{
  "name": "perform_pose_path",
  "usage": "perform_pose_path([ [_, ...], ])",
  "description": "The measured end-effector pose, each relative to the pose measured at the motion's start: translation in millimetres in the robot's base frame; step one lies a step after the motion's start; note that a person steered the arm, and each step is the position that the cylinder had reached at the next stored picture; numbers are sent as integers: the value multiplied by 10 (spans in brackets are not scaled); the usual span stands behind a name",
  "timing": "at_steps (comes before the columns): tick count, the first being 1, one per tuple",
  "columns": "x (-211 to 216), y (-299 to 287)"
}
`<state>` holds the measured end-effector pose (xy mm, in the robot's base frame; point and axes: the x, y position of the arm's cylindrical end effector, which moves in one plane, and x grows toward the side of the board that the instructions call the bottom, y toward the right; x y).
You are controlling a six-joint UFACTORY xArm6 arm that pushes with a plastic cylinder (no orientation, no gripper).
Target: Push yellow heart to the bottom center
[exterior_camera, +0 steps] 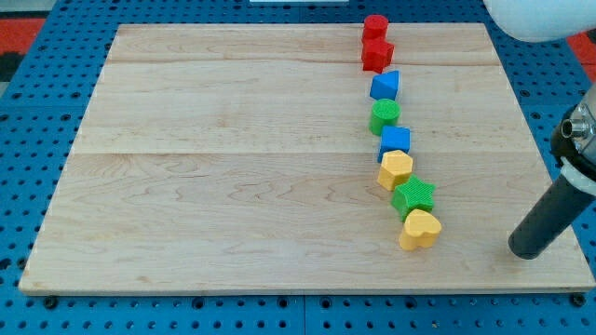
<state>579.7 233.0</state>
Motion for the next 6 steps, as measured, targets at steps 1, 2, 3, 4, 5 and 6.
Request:
perform_pose_path([
  [1,31,1],
  [2,-506,106],
  [3,-848,-136],
  [4,-820,-646],
  [5,-262,-396],
  [6,-261,-999],
])
